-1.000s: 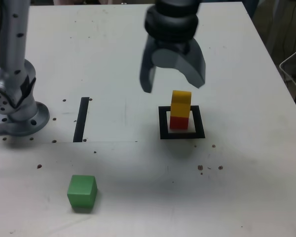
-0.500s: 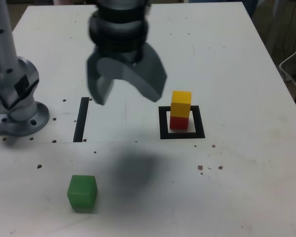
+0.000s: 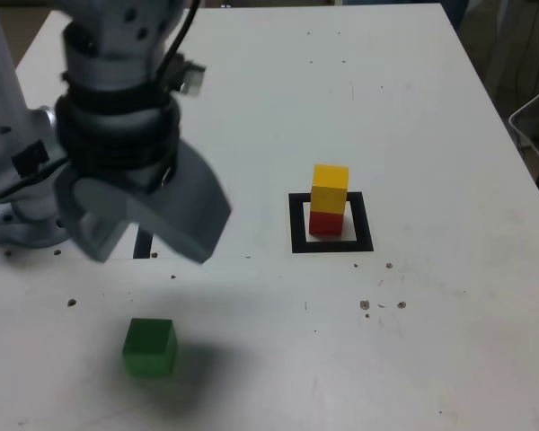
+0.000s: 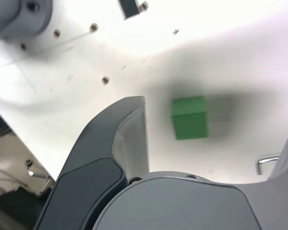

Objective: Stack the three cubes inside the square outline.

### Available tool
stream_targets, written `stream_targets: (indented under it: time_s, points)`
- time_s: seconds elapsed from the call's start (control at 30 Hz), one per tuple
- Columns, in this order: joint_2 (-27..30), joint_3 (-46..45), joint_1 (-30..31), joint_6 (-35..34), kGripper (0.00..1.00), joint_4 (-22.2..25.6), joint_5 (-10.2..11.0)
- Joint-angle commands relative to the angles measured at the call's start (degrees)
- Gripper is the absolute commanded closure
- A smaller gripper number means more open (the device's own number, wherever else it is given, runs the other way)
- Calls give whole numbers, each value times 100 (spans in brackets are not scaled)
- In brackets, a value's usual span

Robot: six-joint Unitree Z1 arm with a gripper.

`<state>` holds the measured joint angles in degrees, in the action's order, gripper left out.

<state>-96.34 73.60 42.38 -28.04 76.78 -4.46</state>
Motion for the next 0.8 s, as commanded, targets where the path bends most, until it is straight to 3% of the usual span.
stream_targets:
  time_s: [0.0,0.33,0.77]
  points:
    - [6,-61,123,-151,0,-48,-112]
    - [-398,-142,403,-875,0,-145,-453]
    - [-851,-758,395,-1400,0,-1427,-730]
